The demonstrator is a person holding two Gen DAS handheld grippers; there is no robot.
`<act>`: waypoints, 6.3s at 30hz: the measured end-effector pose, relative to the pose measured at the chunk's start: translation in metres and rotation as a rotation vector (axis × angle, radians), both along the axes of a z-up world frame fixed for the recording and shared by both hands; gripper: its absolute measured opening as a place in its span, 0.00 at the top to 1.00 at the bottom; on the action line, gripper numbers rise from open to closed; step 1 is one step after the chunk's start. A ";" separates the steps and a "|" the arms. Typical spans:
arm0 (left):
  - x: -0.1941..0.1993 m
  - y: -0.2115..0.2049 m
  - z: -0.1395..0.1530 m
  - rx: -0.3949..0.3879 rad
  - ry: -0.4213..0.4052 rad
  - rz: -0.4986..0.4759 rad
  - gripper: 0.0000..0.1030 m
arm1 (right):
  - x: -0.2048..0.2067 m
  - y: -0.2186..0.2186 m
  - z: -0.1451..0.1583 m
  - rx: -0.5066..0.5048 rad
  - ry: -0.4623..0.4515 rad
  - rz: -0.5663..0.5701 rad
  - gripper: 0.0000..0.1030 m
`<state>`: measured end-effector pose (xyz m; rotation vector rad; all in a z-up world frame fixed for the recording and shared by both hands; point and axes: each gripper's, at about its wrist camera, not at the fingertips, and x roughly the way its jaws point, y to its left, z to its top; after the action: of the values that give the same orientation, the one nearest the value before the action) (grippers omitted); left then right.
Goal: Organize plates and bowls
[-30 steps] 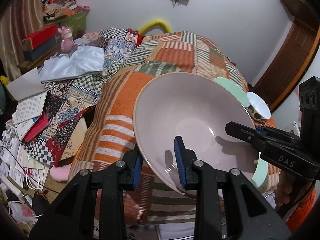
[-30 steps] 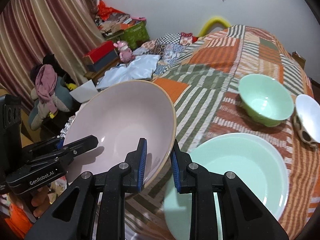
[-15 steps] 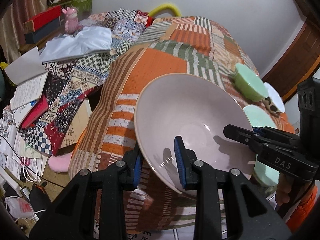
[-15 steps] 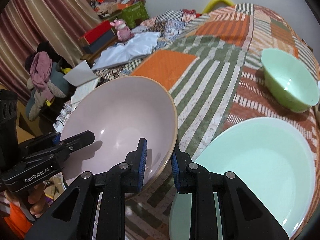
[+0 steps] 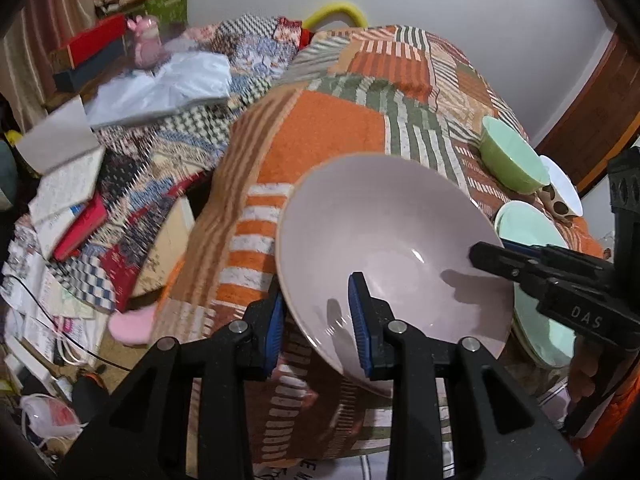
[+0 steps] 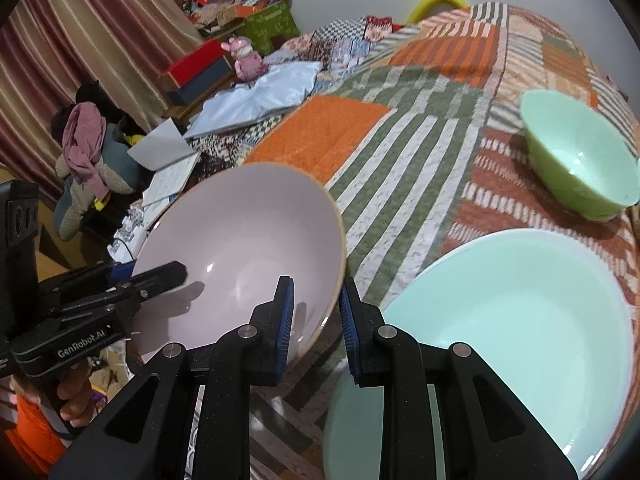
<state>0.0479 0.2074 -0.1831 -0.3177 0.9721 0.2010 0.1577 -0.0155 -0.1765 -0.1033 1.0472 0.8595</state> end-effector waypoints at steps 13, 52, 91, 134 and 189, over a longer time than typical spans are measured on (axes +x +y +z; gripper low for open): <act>0.007 -0.017 0.058 0.085 -0.098 -0.014 0.69 | 0.016 -0.056 0.032 0.053 -0.081 -0.115 0.77; 0.241 -0.132 0.021 0.048 -0.008 -0.270 0.33 | 0.142 -0.145 -0.012 0.009 0.029 -0.393 0.54; 0.246 -0.141 -0.021 0.051 0.159 -0.304 0.80 | 0.153 -0.117 -0.014 0.003 0.035 -0.286 0.64; 0.137 -0.138 0.076 0.058 -0.077 -0.254 0.78 | 0.069 -0.106 0.062 0.027 -0.136 -0.241 0.81; 0.003 -0.015 0.014 -0.037 0.043 0.028 0.78 | -0.011 0.018 0.006 -0.008 0.025 0.021 0.81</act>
<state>0.0507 0.1925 -0.1688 -0.3618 1.0155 0.2163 0.1465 0.0022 -0.1706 -0.1102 1.0745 0.8776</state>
